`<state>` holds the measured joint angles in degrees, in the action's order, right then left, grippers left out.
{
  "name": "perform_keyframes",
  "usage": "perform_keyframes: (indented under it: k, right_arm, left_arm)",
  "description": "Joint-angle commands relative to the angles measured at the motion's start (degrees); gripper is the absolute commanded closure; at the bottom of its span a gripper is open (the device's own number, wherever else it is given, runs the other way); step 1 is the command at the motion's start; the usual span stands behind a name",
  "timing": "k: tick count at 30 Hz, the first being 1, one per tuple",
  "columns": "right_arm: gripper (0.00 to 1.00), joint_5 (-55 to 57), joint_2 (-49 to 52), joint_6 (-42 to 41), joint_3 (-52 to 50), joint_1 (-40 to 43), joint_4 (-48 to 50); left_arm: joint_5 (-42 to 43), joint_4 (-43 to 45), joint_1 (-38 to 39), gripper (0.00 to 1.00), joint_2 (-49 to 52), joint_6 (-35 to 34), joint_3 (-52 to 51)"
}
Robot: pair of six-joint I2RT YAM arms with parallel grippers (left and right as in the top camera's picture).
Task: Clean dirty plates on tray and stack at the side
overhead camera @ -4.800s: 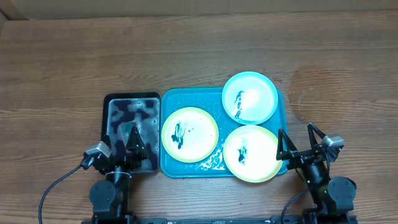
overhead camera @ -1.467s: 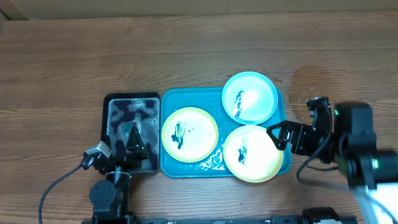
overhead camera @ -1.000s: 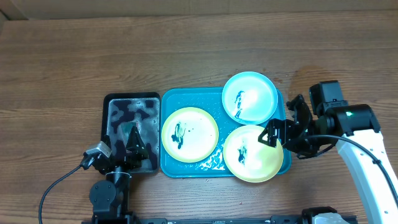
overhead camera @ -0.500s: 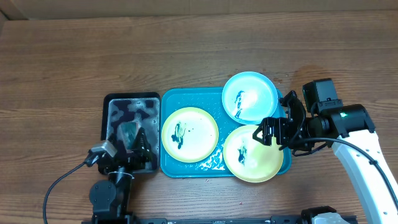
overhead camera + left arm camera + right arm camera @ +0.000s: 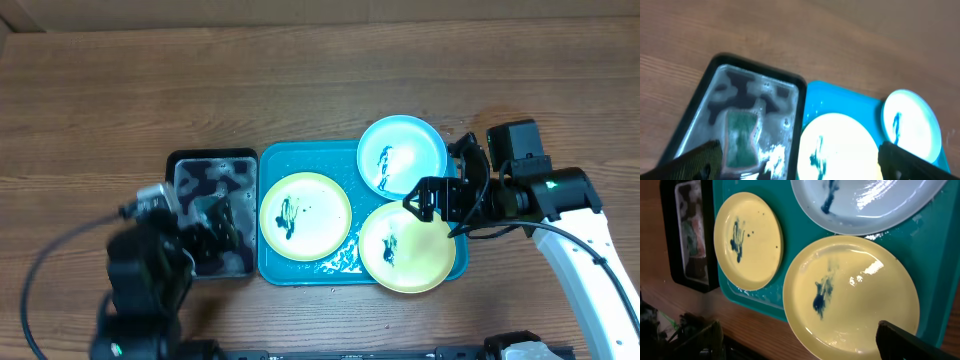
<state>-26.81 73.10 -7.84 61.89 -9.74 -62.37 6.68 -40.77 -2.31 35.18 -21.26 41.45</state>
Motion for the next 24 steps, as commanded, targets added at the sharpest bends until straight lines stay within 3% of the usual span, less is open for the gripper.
perform_keyframes:
  k: [1,7,14,22,24]
  right_arm:
    - [0.00,-0.28,1.84,0.46,1.55,-3.23,2.62]
    - [0.00,-0.02,9.77,0.42,1.55,-15.26,11.26]
    - [0.00,-1.16,18.21,0.42,1.55,-22.27,18.47]
    - [0.00,0.68,20.85,-2.05,1.51,-23.19,23.45]
    - [0.07,4.24,21.22,-6.12,1.51,-23.21,25.70]
  left_arm:
    - [-0.11,-7.91,-0.31,0.00,13.18,6.64,14.80]
    - [-0.85,-23.06,-0.31,0.00,30.93,8.20,35.43]
    - [-0.85,-26.34,-0.31,0.00,38.32,8.20,36.54]
    - [-0.22,-25.83,-0.31,0.00,43.10,7.98,36.54]
    - [0.44,-25.88,-0.31,0.00,44.26,7.96,36.54]
